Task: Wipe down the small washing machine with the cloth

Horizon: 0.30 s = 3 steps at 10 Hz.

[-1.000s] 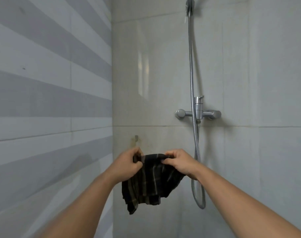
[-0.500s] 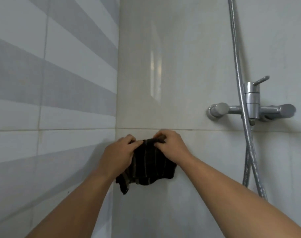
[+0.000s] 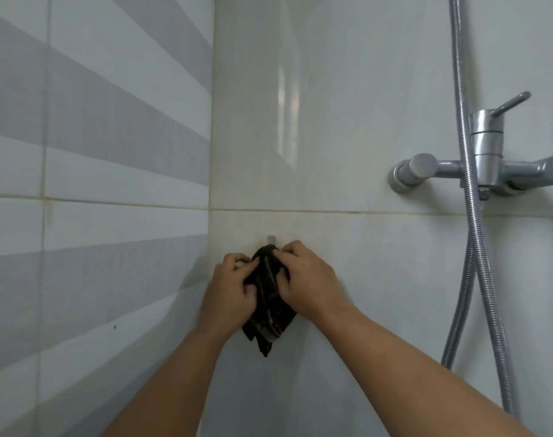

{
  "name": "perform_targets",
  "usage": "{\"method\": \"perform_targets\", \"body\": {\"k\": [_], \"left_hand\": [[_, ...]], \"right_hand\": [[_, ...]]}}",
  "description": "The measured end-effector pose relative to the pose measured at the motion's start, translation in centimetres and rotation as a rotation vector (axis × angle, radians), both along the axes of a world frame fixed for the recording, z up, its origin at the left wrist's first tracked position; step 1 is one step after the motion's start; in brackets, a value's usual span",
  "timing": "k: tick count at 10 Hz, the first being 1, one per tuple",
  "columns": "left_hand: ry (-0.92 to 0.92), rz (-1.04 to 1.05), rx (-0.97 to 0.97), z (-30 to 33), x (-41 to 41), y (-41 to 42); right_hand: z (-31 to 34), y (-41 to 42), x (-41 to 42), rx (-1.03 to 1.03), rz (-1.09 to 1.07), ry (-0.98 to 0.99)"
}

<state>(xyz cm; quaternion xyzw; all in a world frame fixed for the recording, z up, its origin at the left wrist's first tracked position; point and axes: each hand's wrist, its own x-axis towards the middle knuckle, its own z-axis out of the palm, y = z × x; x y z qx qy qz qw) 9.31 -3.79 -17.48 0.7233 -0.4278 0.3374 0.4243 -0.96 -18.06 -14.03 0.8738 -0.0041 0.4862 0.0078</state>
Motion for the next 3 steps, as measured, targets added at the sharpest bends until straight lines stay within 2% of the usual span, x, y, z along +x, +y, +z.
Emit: {"method": "perform_targets", "body": {"k": [1, 2, 3], "left_hand": [[0.236, -0.140, -0.101, -0.9, -2.7, 0.1], [0.266, -0.153, -0.247, -1.7, -5.2, 1.0], [0.337, -0.084, -0.324, -3.8, -8.9, 2.9]], "right_hand": [[-1.1, 0.8, -1.6, 0.042, 0.013, 0.076], [-2.1, 0.8, -3.8, 0.091, -0.022, 0.079], [-4.7, 2.6, -7.8, 0.277, 0.050, -0.021]]}}
